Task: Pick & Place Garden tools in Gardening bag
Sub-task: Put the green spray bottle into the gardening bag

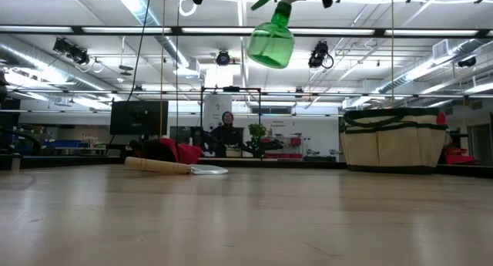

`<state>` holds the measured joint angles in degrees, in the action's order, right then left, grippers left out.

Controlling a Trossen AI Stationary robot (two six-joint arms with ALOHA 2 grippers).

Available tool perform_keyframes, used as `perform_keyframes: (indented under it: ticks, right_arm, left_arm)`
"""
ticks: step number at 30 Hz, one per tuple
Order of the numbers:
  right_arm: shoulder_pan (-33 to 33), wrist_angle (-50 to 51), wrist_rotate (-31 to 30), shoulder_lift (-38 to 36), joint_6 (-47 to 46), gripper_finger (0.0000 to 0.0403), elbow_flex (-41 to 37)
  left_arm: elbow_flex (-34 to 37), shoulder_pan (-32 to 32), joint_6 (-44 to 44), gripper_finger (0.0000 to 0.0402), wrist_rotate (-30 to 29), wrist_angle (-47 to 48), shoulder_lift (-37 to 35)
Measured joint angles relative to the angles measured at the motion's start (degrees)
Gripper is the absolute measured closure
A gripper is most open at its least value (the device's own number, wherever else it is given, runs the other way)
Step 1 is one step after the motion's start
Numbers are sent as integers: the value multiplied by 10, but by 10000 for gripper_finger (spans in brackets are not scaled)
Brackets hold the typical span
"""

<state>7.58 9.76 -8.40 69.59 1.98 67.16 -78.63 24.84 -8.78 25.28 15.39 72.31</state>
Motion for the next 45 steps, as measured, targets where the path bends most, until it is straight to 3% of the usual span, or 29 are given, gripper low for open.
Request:
perform_keyframes:
  ticks: [8,14,19,26,33,45]
  right_arm:
    - [0,44,-55,-50,-18,340,0]
    - [0,81,-64,-87,-22,340,0]
    - [0,111,-113,-109,-31,340,0]
    - [0,150,-195,-133,-34,340,0]
    - [12,181,-267,-144,-45,340,0]
    - [87,277,-297,-148,-63,340,1]
  left_arm:
    - [-1,0,-7,309,4,-9,-12]
    - [-1,1,8,337,21,-5,-35]
    - [-1,1,10,364,15,-2,-55]
    - [-1,0,40,394,-56,27,-73]
    - [0,1,55,390,-139,60,-76]
    - [0,1,56,395,-147,64,-76]
